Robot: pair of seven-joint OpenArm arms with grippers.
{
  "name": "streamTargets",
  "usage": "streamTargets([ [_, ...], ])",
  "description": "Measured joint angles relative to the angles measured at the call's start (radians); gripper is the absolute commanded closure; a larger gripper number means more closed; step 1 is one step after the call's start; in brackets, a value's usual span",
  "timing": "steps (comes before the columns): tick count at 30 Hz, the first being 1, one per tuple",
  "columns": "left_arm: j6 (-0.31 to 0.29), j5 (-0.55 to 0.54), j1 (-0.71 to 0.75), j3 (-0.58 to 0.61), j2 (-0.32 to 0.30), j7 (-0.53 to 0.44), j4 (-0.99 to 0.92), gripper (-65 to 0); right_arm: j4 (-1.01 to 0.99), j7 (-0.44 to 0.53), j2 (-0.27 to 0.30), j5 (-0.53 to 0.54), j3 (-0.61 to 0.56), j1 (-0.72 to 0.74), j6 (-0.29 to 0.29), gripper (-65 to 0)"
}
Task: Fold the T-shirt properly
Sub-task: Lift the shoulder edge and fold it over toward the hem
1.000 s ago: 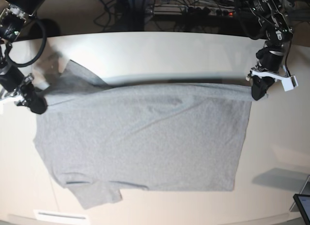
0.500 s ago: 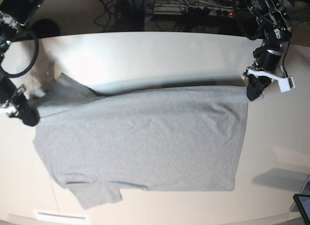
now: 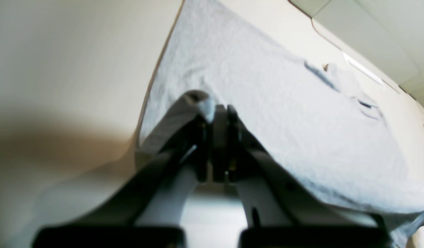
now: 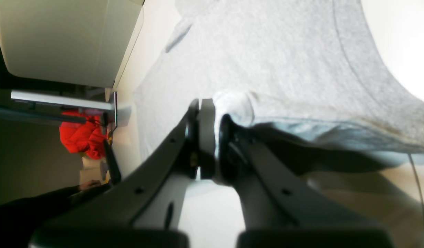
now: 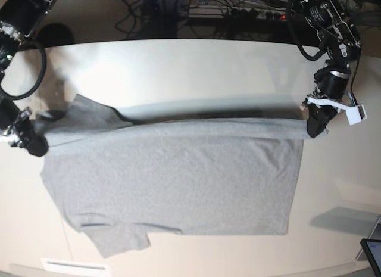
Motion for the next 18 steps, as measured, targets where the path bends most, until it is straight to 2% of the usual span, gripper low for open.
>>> streamTargets([
  [1, 0.026, 0.001, -0.013, 0.000, 0.000, 0.000, 0.000, 0.0, 0.000, 0.000, 0.000, 0.001, 0.000, 0.000, 0.000, -0.1],
  [3, 0.041, 0.000, -0.035, 0.000, 0.000, 0.000, 0.000, 0.0, -0.011, -0.001, 0.000, 0.001, 0.000, 0.011, 0.000, -0.1],
  [13, 0.044, 0.001, -0.111, -0.002, 0.000, 0.000, -0.117, 0.0, -0.075, -0.002, 0.000, -0.010, -0.004, 0.069, 0.000, -0.1],
  [18, 0.044, 0.029, -0.135, -0.002, 0.000, -0.066, -0.139, 0.0, -0.135, 0.005, 0.002, -0.055, -0.077, 0.106, 0.000, -0.1],
])
